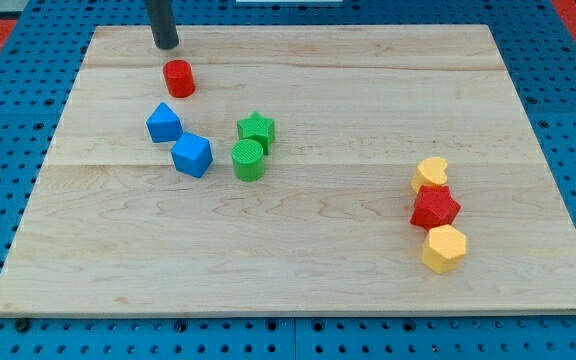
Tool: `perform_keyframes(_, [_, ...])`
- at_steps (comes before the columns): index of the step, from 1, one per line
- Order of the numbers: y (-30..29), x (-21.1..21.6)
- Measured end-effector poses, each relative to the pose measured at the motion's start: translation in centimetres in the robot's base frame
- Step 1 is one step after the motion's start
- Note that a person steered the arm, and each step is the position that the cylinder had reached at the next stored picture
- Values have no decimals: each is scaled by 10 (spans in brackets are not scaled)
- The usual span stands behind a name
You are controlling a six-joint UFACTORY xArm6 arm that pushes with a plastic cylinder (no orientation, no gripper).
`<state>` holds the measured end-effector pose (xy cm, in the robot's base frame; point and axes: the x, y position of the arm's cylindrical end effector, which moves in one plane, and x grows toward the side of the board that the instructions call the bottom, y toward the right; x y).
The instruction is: Slide the red circle into the left of green star
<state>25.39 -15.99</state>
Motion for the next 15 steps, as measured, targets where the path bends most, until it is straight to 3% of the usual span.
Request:
perform_keyframes(1, [27, 44])
perform_keyframes(4, [5, 93])
perform_keyframes(6, [31, 151])
perform_keyframes(10, [76, 143])
perform_keyframes(12, [139, 140])
perform_keyframes(14, [179, 217])
perform_keyframes(15, [174, 195])
